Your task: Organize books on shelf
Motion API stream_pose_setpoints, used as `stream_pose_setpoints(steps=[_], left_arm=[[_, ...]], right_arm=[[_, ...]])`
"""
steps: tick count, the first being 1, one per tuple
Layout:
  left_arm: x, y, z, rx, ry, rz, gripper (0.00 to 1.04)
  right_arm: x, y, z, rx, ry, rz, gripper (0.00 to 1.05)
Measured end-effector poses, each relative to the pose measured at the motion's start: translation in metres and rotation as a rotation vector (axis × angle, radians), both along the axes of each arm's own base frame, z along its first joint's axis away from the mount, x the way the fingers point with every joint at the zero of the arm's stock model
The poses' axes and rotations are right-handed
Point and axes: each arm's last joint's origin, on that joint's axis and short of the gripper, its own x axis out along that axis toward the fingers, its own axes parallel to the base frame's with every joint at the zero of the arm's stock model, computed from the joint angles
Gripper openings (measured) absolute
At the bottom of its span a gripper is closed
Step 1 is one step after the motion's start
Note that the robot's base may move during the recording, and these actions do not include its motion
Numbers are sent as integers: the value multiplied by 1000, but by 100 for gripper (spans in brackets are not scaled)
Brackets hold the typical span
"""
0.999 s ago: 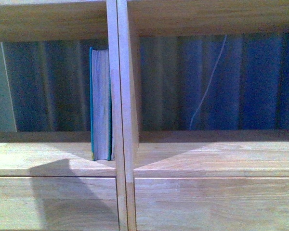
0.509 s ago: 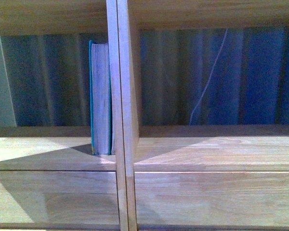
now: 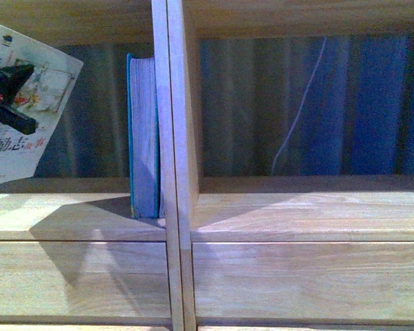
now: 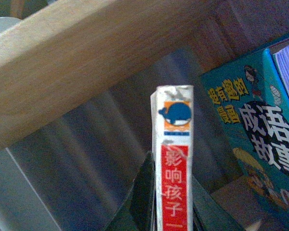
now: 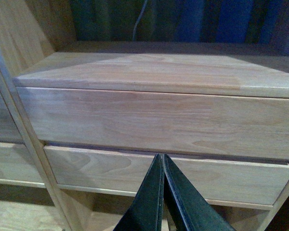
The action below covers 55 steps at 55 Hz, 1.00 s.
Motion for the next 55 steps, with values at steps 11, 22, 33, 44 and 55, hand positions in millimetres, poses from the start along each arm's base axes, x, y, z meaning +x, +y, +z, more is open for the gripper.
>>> stream_pose_setpoints(steps=[11, 22, 33, 44, 55], left_arm=[[24, -18, -19, -48, 3, -61, 7], [39, -41, -34, -109, 13, -130, 7], [51, -51, -50, -117, 37, -160, 7], [62, -52, -58, -115, 41, -165, 7], [78, -53, -59, -102, 32, -175, 7]], right_arm=[[-7, 0, 3, -2, -11, 0, 3], [-13, 0, 4, -2, -13, 0, 3], [-18, 0, 4, -3, -15, 0, 3], [-22, 0, 4, -3, -15, 0, 3], [-26, 0, 4, -3, -16, 0, 3]])
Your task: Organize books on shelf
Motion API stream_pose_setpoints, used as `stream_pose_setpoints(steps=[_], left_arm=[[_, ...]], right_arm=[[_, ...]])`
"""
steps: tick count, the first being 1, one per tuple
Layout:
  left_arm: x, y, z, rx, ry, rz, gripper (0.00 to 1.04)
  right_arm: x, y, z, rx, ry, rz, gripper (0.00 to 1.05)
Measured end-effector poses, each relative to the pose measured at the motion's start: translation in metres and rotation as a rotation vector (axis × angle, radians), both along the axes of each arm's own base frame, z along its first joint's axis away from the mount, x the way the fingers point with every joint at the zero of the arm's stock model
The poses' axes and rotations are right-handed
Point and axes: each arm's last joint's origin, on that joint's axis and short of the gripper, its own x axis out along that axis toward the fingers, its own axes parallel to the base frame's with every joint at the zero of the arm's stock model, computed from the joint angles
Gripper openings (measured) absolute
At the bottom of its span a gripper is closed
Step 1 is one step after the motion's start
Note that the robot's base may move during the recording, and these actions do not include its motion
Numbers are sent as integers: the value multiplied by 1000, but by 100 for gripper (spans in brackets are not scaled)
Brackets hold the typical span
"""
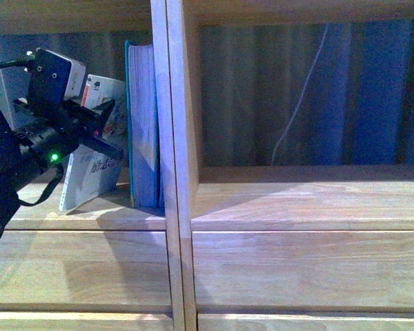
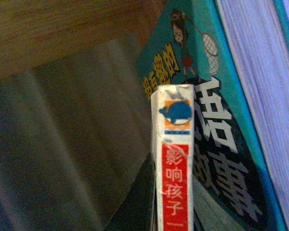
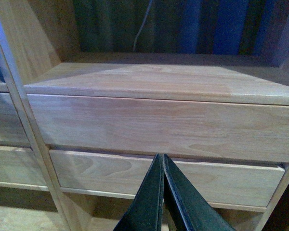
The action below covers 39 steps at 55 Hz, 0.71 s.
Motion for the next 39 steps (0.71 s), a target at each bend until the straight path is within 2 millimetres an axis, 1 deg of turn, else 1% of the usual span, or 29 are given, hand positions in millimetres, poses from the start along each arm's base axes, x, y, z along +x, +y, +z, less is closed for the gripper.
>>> stream_pose_setpoints(steps=[5, 11, 16, 17, 19, 22, 25, 30, 39], left_arm=[[6, 2, 2, 2, -7, 5, 7], [10, 6, 6, 4, -16, 12, 7], [12, 11, 7, 4, -16, 26, 7], [12, 12, 7, 4, -14, 28, 8], [13, 13, 7, 6, -14, 35, 16], [14, 14, 7, 12, -19, 40, 23], [14, 14, 7, 13, -22, 46, 33], [14, 14, 7, 17, -28, 57, 52], [14, 15, 7, 0, -39, 78, 76]], right_arm=[[-1, 0, 0, 0, 2, 0, 3], [-9, 0, -5, 0, 34, -1, 3], [-12, 0, -3, 0, 6, 0, 3], [-12, 0, -3, 0, 6, 0, 3], [-12, 0, -3, 0, 5, 0, 3], [-12, 0, -3, 0, 6, 0, 3], [-12, 0, -3, 0, 7, 0, 3], [-12, 0, -3, 0, 6, 0, 3], [-12, 0, -3, 0, 6, 0, 3]])
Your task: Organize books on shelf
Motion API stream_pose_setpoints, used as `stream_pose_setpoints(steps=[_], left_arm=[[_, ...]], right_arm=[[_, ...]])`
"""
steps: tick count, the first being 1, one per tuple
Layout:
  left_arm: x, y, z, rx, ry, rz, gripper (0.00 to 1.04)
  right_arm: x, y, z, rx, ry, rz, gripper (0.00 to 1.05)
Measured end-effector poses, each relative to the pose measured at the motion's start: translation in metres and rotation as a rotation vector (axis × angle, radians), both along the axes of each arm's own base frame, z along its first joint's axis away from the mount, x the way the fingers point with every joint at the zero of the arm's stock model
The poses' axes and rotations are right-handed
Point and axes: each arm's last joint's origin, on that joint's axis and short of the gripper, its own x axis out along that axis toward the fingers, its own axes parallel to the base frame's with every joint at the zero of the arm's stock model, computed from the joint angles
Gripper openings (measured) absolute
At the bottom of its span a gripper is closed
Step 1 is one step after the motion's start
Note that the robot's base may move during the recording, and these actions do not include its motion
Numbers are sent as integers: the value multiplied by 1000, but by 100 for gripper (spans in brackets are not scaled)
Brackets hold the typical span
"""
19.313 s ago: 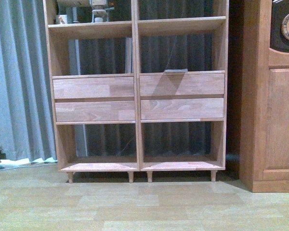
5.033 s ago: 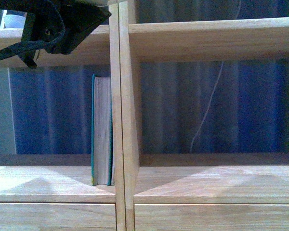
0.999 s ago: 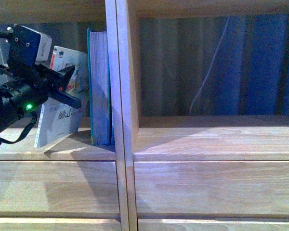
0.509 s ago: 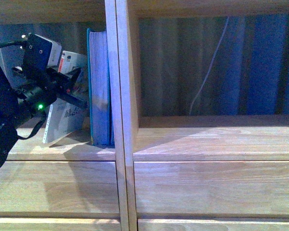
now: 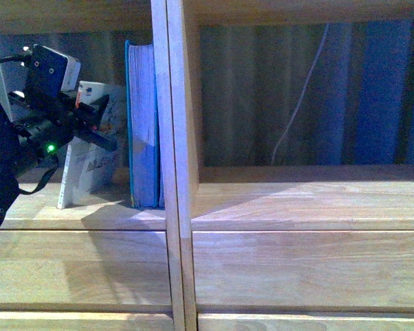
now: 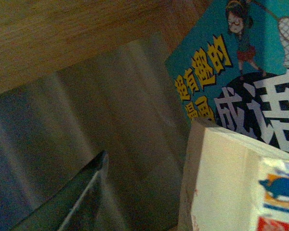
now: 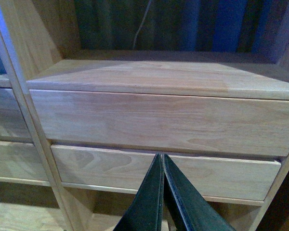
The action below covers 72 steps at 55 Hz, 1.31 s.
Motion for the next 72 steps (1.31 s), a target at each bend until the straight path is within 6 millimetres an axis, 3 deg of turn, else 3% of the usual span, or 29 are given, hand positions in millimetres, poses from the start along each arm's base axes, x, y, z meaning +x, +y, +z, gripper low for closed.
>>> stream_pose_setpoints(steps=[7, 29, 41, 50, 59, 72], left_arm=[[-3, 0, -6, -23, 22, 6, 99], [-39, 3, -27, -203, 185, 6, 97], [-72, -1, -20, -331, 254, -15, 97], [-112, -7, -4, -451, 313, -5, 97], [-179, -14, 13, -516, 350, 70, 97], [-265, -25, 22, -515, 361, 150, 97]], right_arm=[[0, 0, 0, 0, 0, 0, 3], [0, 0, 0, 0, 0, 0, 3], [0, 0, 0, 0, 0, 0, 3], [0, 0, 0, 0, 0, 0, 3], [0, 0, 0, 0, 0, 0, 3], [0, 0, 0, 0, 0, 0, 3]])
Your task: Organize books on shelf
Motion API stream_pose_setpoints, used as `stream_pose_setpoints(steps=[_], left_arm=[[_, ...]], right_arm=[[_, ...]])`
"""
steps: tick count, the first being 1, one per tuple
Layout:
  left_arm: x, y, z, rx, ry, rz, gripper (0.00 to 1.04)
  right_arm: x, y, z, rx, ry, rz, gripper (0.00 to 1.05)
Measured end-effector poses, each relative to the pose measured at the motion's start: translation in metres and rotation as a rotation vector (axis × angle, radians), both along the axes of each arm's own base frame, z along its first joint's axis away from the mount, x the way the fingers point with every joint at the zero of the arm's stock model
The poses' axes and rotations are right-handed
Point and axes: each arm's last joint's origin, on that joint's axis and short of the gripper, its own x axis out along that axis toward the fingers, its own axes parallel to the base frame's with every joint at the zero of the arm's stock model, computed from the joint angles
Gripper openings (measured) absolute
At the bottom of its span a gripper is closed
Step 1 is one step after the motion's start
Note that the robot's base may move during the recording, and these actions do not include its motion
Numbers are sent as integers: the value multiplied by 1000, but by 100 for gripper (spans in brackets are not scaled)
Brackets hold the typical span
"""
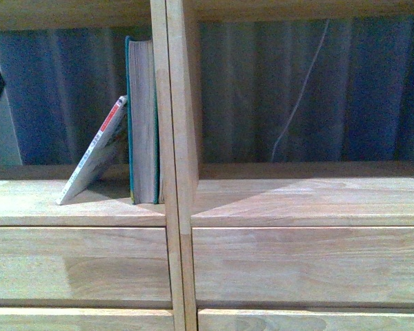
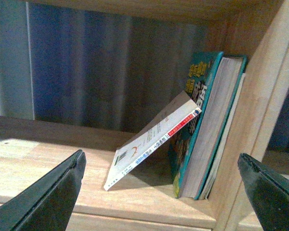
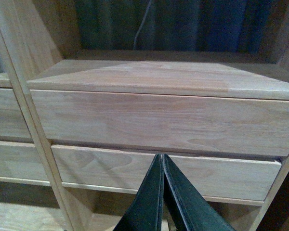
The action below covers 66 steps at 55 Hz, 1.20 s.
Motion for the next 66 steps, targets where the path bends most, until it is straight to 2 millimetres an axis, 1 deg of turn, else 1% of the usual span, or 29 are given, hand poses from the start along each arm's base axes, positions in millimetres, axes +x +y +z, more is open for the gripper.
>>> stream_pose_setpoints(steps=[5, 6, 12, 13, 16, 18, 23, 24, 26, 31, 34, 36, 37, 41, 43, 47, 50, 55, 56, 62, 63, 66], left_arm=[[-33, -5, 1, 11, 8, -5, 97], [-36, -6, 1, 14, 8, -6, 97], [-71, -9, 4, 24, 1, -18, 97], [-73, -9, 4, 22, 0, -18, 97], [-88, -8, 5, 11, -5, -8, 97], [-95, -8, 4, 8, -7, 5, 97], [-114, -7, -1, -16, -4, 38, 97], [-116, -7, -2, -16, -6, 43, 97], [-121, -7, -6, -31, -12, 60, 97], [-125, -8, -15, -42, -1, 98, 97], [-126, -11, -26, -40, 9, 138, 97], [-126, -13, -31, -25, 13, 160, 97], [-126, -14, -33, -20, 19, 174, 97], [-126, -16, -43, -9, 49, 200, 97], [-125, -16, -44, -6, 54, 203, 97], [-124, -14, -44, 61, 118, 93, 86], [-125, -8, -49, 107, 178, 59, 77], [-125, 2, -59, 139, 249, 50, 61], [-126, 3, -60, 138, 251, 49, 59], [-126, 14, -63, 120, 244, 49, 40], [-126, 14, -64, 118, 244, 50, 38], [-126, 19, -66, 115, 241, 51, 27]], right_arm=[[0, 0, 0, 0, 0, 0, 3], [0, 0, 0, -2, 0, 0, 4], [0, 0, 0, -2, 0, 0, 23], [0, 0, 0, -2, 0, 0, 25], [0, 0, 0, -2, 0, 0, 35], [0, 0, 0, -2, 0, 0, 40], [0, 0, 0, -2, 0, 0, 56], [0, 0, 0, -2, 0, 0, 57], [0, 0, 0, -2, 0, 0, 64], [0, 0, 0, -2, 0, 0, 77], [0, 0, 0, -2, 0, 0, 91], [0, 0, 0, -2, 0, 0, 97], [0, 0, 0, -2, 0, 0, 99], [0, 0, 0, -2, 0, 0, 98], [0, 0, 0, -2, 0, 0, 98], [0, 0, 0, -2, 0, 1, 98], [0, 0, 0, -3, 0, 0, 98], [0, 0, 0, -3, 0, -2, 98], [0, 0, 0, -3, 0, -2, 98], [0, 0, 0, -3, 0, -2, 98], [0, 0, 0, -2, 0, -2, 98], [0, 0, 0, -3, 0, -2, 98]])
